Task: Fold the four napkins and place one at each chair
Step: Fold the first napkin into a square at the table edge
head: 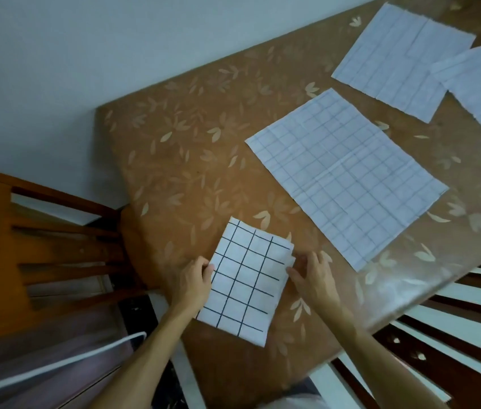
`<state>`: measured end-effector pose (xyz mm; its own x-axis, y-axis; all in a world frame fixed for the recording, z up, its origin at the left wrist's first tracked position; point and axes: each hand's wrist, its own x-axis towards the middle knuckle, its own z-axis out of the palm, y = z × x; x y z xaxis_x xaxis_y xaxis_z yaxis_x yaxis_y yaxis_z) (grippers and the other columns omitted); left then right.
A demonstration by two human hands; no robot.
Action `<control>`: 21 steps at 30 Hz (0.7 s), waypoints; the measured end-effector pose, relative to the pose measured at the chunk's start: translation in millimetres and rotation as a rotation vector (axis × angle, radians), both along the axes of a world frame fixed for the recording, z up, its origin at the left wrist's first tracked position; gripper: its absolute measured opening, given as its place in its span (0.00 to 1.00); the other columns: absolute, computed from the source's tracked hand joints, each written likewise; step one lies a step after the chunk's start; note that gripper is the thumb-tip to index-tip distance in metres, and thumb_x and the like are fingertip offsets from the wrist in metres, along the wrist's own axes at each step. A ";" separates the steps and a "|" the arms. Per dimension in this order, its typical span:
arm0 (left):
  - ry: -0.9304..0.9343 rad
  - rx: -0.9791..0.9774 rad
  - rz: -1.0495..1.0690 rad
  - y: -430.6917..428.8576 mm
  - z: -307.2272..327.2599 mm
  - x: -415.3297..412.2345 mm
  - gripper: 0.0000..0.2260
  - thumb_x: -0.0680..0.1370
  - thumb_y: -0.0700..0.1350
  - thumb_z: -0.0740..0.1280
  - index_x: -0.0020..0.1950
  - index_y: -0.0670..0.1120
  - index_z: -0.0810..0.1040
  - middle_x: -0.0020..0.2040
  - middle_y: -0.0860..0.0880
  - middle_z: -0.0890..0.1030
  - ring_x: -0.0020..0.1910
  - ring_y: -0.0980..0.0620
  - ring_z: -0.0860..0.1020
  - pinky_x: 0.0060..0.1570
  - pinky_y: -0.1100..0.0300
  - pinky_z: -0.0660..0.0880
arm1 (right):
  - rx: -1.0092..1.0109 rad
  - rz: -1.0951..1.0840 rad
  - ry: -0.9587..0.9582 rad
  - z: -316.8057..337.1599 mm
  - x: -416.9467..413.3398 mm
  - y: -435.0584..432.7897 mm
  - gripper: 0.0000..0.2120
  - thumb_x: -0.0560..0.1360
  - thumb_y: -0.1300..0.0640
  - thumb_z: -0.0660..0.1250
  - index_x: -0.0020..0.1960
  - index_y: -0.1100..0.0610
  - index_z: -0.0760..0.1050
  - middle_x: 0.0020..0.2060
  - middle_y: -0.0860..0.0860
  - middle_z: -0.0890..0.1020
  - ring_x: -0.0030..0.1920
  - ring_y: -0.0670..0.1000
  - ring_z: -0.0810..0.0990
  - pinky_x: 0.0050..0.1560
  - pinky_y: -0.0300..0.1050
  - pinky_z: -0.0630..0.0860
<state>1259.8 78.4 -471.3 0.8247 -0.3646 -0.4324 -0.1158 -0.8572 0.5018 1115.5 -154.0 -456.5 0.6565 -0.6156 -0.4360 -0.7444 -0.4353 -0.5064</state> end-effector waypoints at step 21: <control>0.548 -0.504 0.451 44.4 8.9 -83.2 0.22 0.69 0.39 0.79 0.60 0.49 0.77 0.54 0.51 0.84 0.51 0.56 0.82 0.47 0.64 0.80 | 0.250 -0.021 0.054 4.9 -34.8 89.9 0.20 0.77 0.52 0.67 0.66 0.56 0.68 0.46 0.48 0.80 0.45 0.47 0.79 0.46 0.43 0.77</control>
